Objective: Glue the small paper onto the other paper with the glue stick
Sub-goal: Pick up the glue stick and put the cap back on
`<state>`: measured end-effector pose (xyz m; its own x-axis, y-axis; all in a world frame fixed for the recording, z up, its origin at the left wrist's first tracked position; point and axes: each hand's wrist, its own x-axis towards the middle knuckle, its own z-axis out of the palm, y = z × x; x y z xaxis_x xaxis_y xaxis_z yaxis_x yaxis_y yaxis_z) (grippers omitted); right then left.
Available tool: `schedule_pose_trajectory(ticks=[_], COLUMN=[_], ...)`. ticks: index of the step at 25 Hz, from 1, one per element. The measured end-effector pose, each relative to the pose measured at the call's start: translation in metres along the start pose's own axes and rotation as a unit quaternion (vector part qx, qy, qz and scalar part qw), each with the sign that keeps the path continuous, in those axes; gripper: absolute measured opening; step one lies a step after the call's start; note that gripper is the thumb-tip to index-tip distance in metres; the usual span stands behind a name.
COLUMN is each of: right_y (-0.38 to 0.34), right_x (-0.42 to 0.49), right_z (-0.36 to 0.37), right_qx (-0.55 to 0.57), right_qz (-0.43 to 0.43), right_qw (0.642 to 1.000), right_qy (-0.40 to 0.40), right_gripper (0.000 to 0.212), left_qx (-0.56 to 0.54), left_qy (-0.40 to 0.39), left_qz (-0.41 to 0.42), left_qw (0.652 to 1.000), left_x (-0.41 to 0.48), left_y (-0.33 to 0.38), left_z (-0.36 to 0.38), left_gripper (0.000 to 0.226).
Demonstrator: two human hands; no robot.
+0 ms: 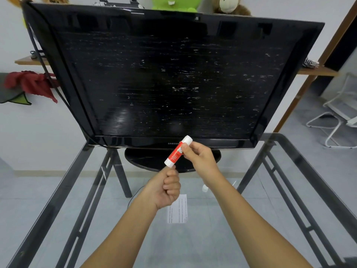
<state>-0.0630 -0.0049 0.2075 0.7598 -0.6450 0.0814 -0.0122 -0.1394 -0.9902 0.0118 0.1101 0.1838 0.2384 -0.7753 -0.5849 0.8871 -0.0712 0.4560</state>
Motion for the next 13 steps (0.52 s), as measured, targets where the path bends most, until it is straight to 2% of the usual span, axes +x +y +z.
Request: schedule_pose_trajectory(ticks=[1,2,3,4,5,7,8,9,11,13], right_y=[-0.001,-0.001,-0.001,-0.001,-0.001,0.001,0.002,0.003,0.005,0.007], right_x=[0.001,0.002,0.003,0.004,0.004,0.003,0.003,0.003,0.004,0.004], right_z=[-0.001,-0.003,-0.004,-0.005,-0.006,-0.006,-0.007,-0.007,-0.007,-0.007], right_qx=[0.001,-0.001,-0.007,-0.012,-0.012,-0.005,-0.002,0.001,0.009,0.014], right_qz=[0.000,0.001,0.001,0.000,-0.002,0.001,0.004,0.006,0.009,0.007], right_qw=[1.000,1.000,1.000,1.000,1.000,1.000,1.000,1.000,1.000,1.000], right_qy=[0.004,0.009,0.015,0.017,0.016,0.009,0.005,0.003,0.000,0.001], right_gripper=[0.018,0.019,0.021,0.022,0.023,0.023,0.022,0.022,0.020,0.017], left_qx=[-0.001,0.027,0.070,0.132,0.224,0.397,0.436,0.454,0.473,0.460], left_qy=[0.005,0.020,0.042,0.062,0.067,0.095,0.121,0.137,0.149,0.136], left_qz=[0.000,0.053,0.150,0.263,0.357,0.447,0.460,0.464,0.449,0.392], left_qw=[1.000,0.998,0.985,0.954,0.904,0.796,0.764,0.749,0.743,0.785], left_x=[0.000,0.001,0.002,0.003,0.002,0.004,0.004,0.005,0.007,0.009], left_y=[-0.001,-0.003,-0.006,-0.010,-0.014,-0.018,-0.018,-0.017,-0.015,-0.013], left_z=[0.001,0.000,-0.001,-0.002,-0.004,-0.008,-0.009,-0.010,-0.011,-0.007], left_gripper=[0.053,0.050,0.043,0.034,0.026,0.013,0.011,0.013,0.026,0.036])
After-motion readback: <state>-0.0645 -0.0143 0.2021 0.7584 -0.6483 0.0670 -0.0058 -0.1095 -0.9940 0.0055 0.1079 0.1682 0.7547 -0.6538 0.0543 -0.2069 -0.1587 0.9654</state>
